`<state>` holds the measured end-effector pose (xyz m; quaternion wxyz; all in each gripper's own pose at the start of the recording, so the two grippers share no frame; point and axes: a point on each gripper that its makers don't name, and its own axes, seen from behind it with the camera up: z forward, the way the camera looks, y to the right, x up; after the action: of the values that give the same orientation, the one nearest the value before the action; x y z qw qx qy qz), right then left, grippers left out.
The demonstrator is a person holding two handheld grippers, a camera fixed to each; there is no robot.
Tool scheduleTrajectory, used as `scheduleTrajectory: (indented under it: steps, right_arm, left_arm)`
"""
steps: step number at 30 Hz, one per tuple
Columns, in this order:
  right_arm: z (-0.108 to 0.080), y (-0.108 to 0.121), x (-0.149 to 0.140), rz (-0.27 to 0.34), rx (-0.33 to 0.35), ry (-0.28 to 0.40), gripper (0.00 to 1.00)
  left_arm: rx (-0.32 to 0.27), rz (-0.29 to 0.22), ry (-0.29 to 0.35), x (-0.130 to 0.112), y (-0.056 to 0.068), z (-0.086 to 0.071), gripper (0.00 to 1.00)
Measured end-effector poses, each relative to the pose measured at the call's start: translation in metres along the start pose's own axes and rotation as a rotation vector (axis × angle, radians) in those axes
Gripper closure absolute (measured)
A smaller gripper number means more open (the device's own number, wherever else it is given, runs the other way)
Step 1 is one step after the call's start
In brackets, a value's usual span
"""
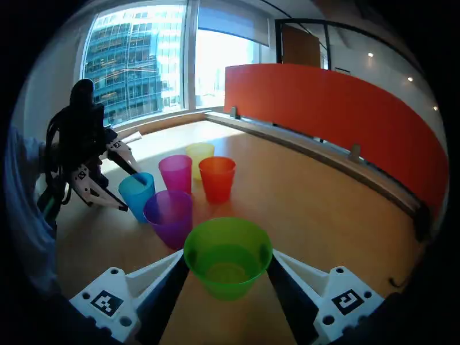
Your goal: Pour water
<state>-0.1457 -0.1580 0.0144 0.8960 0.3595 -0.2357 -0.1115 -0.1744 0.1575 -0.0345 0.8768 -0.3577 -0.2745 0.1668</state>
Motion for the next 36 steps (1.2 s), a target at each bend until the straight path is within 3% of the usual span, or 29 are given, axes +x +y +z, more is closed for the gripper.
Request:
scheduleTrajectory:
  steps: [6, 23, 36]
  right_arm:
    - [0.004, -0.004, -0.008, 0.0, 0.006, -0.014, 0.1]
    - [0.014, -0.01, -0.026, 0.006, 0.0, -0.037, 0.1]
    - [0.011, -0.009, -0.032, 0.003, -0.012, -0.043, 0.09]
  left_arm:
    - [0.023, 0.001, -0.035, -0.01, -0.005, 0.0, 0.04]
    - [0.03, -0.038, -0.026, -0.013, -0.006, -0.017, 0.04]
    - [0.038, -0.051, -0.027, -0.016, -0.006, -0.024, 0.04]
